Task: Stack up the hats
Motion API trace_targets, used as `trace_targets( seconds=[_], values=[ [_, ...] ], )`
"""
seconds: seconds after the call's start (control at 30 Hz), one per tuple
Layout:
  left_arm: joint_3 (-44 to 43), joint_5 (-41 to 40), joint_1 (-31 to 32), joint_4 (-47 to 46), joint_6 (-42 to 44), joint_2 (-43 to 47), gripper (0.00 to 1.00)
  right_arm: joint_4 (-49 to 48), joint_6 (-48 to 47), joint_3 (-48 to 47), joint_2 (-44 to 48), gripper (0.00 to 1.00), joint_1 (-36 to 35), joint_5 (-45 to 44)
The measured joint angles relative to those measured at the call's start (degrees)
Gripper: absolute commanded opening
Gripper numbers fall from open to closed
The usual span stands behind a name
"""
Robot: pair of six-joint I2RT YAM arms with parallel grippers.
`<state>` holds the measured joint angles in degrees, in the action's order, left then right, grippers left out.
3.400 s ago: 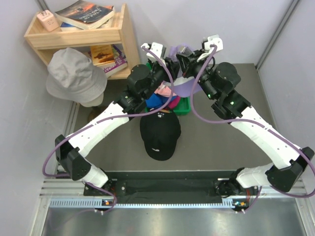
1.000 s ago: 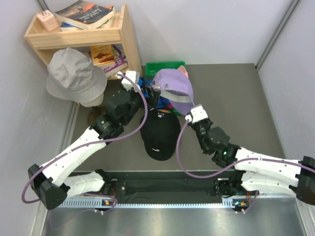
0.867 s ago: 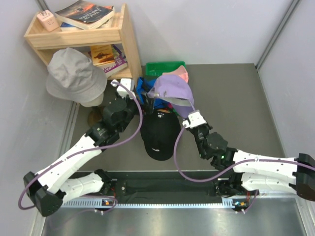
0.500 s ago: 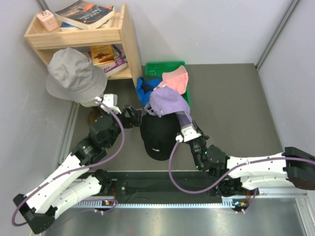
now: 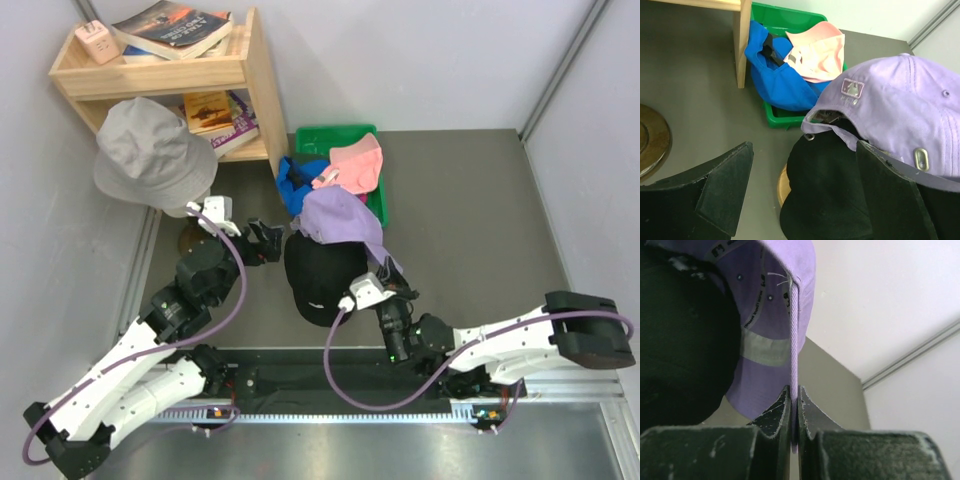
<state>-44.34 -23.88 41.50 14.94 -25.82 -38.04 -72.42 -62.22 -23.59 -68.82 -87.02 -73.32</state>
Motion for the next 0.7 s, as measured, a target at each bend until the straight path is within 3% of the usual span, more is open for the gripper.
trace_targets(
  seconds=[0.27,0.7],
  values=[
    [-0.24,0.04,0.00,0.20,0.68,-0.11,0.89,-1.66,-14.01,-1.73,-8.02,0.00,-2.89,-1.57],
    [-2.40,0.22,0.00,1.84,2.16,0.28,0.90,-1.70,-22.51,-7.06,-7.93,0.00,-2.95,0.52]
  ],
)
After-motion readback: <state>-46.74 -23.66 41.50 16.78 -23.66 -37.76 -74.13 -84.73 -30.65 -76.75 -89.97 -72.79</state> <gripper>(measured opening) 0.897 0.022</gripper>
